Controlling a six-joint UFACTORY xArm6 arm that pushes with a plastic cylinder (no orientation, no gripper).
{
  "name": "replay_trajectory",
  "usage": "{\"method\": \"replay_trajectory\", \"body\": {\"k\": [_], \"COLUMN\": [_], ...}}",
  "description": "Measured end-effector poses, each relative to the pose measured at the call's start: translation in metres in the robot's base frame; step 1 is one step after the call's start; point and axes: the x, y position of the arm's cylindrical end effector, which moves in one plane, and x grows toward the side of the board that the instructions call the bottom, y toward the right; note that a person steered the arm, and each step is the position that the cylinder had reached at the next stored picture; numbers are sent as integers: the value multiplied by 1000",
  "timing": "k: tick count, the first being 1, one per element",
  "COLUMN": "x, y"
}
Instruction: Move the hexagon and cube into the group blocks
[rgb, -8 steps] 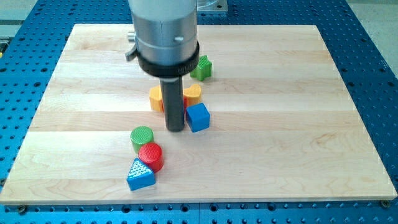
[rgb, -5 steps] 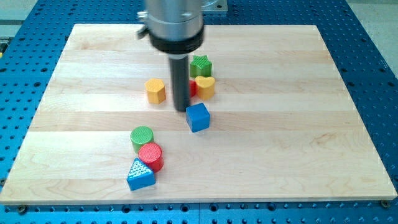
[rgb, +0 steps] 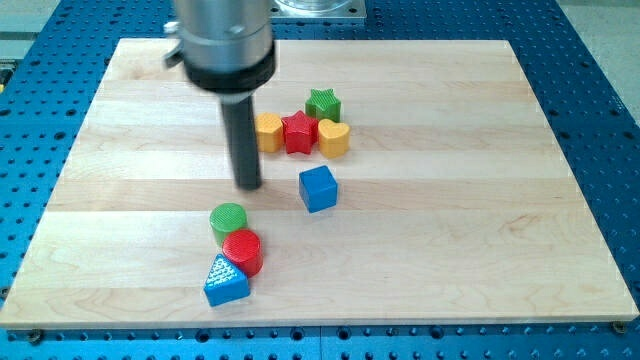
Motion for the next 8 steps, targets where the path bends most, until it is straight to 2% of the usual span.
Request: {"method": "replay_trajectory", "body": {"k": [1, 2, 3, 4, 5, 6, 7, 8], "x": [26, 33, -26, -23, 12, -26, 8, 129], "y": [71, 105, 119, 114, 120, 108, 118, 75]}}
